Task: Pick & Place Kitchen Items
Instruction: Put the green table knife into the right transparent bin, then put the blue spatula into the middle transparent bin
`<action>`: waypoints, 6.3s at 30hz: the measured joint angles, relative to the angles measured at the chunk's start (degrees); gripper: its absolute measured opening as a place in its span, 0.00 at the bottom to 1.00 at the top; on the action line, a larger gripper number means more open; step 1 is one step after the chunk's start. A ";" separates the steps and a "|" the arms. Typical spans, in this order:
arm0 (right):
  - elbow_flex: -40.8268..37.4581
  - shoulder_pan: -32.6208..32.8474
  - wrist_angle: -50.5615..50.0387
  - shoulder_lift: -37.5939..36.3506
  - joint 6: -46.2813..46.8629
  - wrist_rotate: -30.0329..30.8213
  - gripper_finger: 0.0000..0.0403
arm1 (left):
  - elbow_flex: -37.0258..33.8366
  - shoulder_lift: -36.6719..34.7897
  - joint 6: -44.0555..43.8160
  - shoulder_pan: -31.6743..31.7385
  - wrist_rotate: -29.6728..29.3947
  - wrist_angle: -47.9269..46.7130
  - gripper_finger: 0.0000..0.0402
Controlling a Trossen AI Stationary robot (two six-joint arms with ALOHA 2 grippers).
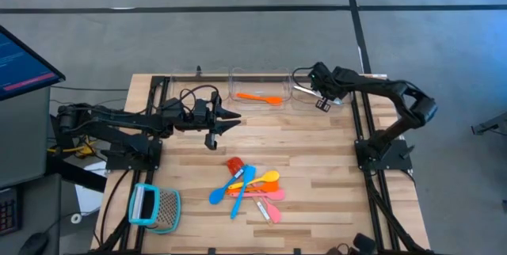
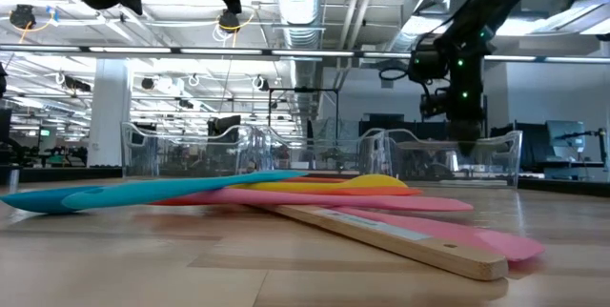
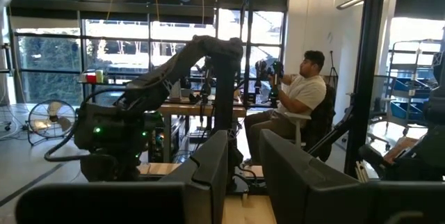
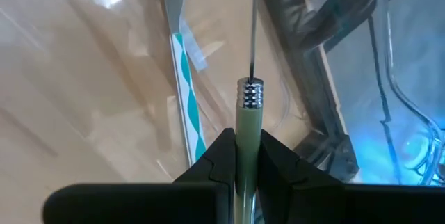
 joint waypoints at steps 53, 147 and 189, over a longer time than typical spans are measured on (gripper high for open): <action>9.10 18.88 -0.57 -15.40 3.84 -32.45 0.01 | -1.08 0.00 0.46 0.00 0.04 -1.04 0.15; -30.86 63.67 57.25 -28.11 28.53 -11.85 0.00 | 37.81 32.43 -49.62 -19.65 -5.15 -80.35 0.05; -30.86 63.67 55.42 -28.11 28.53 -12.07 0.00 | 37.79 39.67 -52.52 -20.61 -5.62 -78.18 0.40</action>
